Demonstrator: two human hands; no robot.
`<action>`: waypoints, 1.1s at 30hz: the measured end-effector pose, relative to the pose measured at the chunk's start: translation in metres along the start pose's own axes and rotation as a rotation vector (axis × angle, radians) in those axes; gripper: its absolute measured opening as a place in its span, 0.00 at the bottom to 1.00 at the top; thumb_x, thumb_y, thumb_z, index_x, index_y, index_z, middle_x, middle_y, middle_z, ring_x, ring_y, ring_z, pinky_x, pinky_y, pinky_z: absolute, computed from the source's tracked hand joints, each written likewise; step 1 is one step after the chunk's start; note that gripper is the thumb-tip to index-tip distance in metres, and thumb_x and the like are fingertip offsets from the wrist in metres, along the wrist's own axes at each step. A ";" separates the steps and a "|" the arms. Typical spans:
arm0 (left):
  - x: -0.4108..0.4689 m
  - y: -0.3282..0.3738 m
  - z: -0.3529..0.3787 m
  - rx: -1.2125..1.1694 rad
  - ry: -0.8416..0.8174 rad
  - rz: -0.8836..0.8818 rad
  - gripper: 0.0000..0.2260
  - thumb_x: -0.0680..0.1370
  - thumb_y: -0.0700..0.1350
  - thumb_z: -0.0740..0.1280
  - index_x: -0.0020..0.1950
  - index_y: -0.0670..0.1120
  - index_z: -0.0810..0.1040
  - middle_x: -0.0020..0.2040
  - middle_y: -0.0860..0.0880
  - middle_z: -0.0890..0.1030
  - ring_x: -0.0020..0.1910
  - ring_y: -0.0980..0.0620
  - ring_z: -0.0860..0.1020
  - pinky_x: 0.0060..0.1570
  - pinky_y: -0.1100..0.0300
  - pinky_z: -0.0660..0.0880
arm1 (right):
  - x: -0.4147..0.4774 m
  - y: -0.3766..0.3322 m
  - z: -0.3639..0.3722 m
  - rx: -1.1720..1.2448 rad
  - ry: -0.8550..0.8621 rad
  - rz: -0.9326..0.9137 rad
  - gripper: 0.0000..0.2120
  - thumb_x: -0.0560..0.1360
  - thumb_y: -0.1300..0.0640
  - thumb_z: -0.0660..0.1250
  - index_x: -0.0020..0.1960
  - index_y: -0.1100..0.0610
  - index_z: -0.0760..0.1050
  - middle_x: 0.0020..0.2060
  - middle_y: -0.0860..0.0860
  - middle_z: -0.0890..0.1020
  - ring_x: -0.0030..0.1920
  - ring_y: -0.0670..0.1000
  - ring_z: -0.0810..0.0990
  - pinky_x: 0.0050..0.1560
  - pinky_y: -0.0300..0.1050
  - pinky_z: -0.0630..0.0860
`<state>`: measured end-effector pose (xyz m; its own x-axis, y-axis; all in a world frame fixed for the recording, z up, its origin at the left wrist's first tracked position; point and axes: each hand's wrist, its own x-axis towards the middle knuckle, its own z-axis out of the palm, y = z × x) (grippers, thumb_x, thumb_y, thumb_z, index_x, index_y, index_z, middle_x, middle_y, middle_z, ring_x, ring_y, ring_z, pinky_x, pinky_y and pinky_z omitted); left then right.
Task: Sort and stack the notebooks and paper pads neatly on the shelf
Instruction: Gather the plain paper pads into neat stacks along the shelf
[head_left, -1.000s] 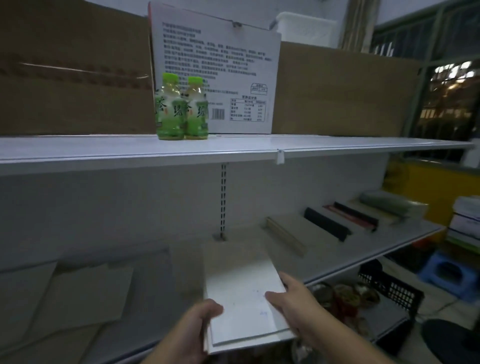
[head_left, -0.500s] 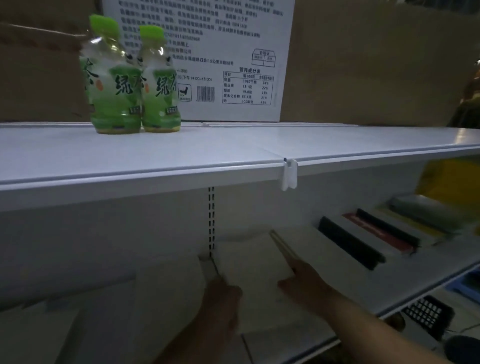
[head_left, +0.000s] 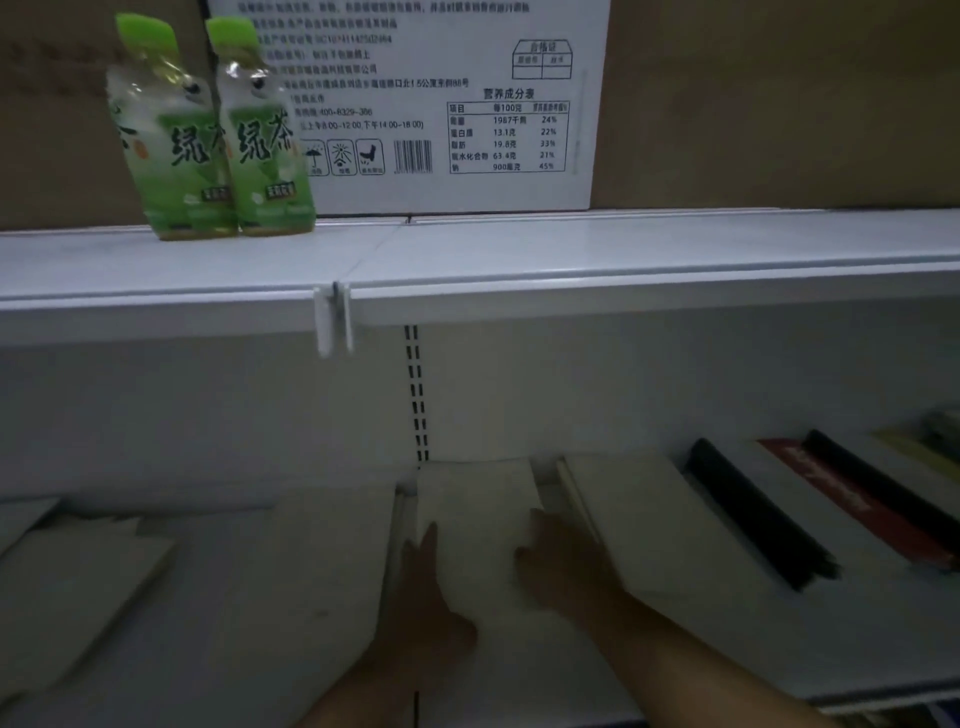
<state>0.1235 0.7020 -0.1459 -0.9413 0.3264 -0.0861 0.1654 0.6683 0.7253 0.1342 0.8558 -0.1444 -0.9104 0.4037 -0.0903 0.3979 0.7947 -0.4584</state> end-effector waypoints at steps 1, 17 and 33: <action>-0.002 -0.002 0.000 -0.041 0.035 0.004 0.45 0.67 0.54 0.65 0.75 0.53 0.41 0.77 0.47 0.53 0.76 0.48 0.55 0.71 0.60 0.56 | -0.001 -0.001 0.005 -0.056 0.018 -0.011 0.20 0.75 0.52 0.57 0.67 0.54 0.66 0.62 0.56 0.74 0.62 0.57 0.73 0.58 0.47 0.72; 0.007 0.014 -0.021 0.129 -0.234 -0.142 0.51 0.70 0.41 0.74 0.77 0.48 0.37 0.77 0.43 0.36 0.77 0.45 0.46 0.68 0.57 0.63 | -0.003 0.005 0.026 -0.226 0.221 -0.197 0.14 0.66 0.52 0.53 0.40 0.54 0.76 0.41 0.57 0.80 0.40 0.62 0.80 0.32 0.55 0.77; -0.124 -0.203 -0.363 0.766 0.210 -0.122 0.27 0.81 0.58 0.51 0.78 0.48 0.53 0.78 0.46 0.49 0.77 0.47 0.50 0.74 0.52 0.53 | -0.127 -0.307 0.117 -0.518 -0.107 -0.794 0.29 0.78 0.56 0.56 0.77 0.51 0.52 0.77 0.56 0.42 0.77 0.58 0.43 0.75 0.55 0.48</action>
<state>0.0993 0.2828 -0.0346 -0.9888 0.1399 0.0513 0.1421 0.9890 0.0418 0.1147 0.5069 -0.0958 -0.9316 -0.3631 -0.0130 -0.3634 0.9313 0.0257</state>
